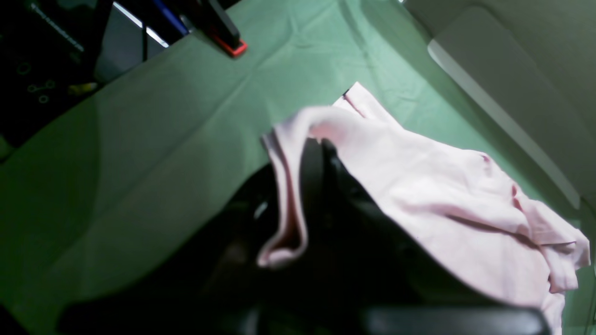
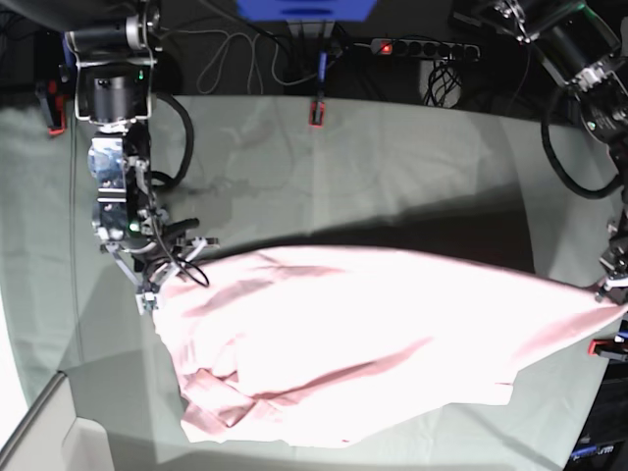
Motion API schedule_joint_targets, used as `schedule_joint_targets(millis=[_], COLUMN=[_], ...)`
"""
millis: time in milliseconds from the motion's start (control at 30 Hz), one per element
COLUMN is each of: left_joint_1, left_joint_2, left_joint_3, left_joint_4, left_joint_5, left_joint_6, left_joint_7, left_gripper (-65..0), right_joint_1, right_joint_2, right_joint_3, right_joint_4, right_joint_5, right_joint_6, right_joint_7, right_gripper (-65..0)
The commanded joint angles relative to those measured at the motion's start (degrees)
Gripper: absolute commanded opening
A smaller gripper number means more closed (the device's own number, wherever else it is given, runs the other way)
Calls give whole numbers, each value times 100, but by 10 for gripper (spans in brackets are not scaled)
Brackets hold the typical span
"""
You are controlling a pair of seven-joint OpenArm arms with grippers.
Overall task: Layout the t-shirt on the table in an organized manner, then fold the t-shirt properly
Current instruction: 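Drag the right gripper's held corner across the table to spread the shirt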
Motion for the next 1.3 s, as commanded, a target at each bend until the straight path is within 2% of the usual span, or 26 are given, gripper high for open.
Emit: schedule_joint_targets(millis=[0,267,433,567,667,833,933,1033,1167,1267], left_joint_1=[-83,-4,234,216,163,-48,-39,-21,-4,-4], left_joint_2=[-90,-90,-82,-11,-47,-64,-55,-55,-126,-187], left_joint_3=[-18,-18,-185,-493,-554,-361,-194,-229,-273,-510], left_joint_4=[130,192,676,816,755,614,306,-37,-318,-353], left_joint_5=[-51,-60,-60,-60,-60,-16,2,-16,2,-25], left_joint_6=[-6,-6,-6,-6,-6,-6,-6,-6,-6,-6], left_joint_7=[-158,-158,-158,-158,-158,-96,-149,-149,-158,-140], left_gripper=[-648,-648,-648,-648,-648,-648,-648,-648,-648,-648], right_joint_1=[18,-888,-1160,-642,9,1099,1635,1960,2365,2541], right_joint_2=[55,64,64,64,64,37,-24,-165,-200,-209], right_joint_3=[9,-43,-52,-52,-246,-1142,-1696,-1942,-1969,-1969], right_joint_4=[313,2942,4551,4911,4454,2502,1157,164,-654,-759], right_joint_5=[8,-1,-10,-10,-10,-10,-10,-28,-28,-28], right_joint_6=[74,92,101,101,101,110,110,101,101,92], right_joint_7=[107,-16,-1089,-1731,-2038,-2021,-1669,-1124,-825,-825], right_gripper=[-650,-650,-650,-650,-650,-650,-650,-650,-643,-583])
